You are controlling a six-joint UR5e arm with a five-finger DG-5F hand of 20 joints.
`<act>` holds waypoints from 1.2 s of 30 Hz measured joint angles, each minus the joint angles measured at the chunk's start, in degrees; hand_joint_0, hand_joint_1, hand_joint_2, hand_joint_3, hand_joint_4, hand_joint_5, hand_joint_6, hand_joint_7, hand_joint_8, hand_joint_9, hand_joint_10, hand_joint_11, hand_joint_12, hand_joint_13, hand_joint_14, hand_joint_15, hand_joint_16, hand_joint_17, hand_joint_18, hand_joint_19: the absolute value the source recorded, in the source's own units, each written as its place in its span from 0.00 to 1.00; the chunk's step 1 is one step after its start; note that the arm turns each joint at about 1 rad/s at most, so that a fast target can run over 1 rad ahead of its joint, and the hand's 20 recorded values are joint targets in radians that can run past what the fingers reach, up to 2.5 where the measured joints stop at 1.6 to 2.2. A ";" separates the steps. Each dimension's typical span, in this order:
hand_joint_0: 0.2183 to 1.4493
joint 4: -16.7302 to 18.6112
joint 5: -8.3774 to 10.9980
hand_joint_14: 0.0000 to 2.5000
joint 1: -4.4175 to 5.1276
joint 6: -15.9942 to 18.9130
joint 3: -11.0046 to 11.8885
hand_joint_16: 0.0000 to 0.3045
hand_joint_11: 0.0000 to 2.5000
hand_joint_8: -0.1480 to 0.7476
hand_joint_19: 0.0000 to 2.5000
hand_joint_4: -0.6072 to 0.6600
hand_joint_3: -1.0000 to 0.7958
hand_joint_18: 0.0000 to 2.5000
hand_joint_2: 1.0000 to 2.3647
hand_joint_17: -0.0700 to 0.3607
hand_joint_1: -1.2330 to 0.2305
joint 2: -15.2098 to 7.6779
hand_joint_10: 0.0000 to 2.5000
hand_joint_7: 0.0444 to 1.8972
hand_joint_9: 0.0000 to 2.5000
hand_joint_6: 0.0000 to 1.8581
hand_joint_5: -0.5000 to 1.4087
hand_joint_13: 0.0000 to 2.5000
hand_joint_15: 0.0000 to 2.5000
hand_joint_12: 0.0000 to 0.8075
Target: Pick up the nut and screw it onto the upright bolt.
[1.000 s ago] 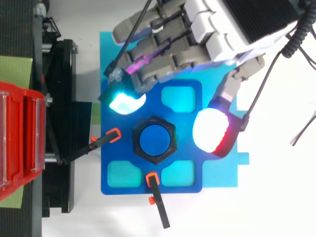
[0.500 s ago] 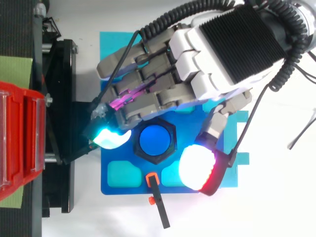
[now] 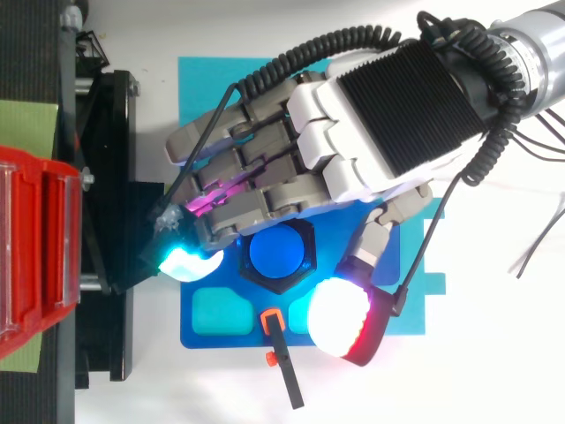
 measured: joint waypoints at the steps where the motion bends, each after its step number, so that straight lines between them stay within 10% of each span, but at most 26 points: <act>1: 0.20 -0.18 0.02 0.00 0.04 -0.03 0.00 0.11 0.00 0.43 0.04 0.63 0.28 0.17 0.00 0.34 0.79 -0.01 0.00 0.37 0.34 0.27 0.21 0.28 0.00 0.29; 36: 0.21 -1.00 -0.12 0.00 0.05 -0.83 -0.38 0.10 0.00 0.44 0.02 0.68 0.28 0.18 0.00 0.32 0.80 -0.30 0.00 0.53 0.34 0.27 0.23 0.28 0.00 0.29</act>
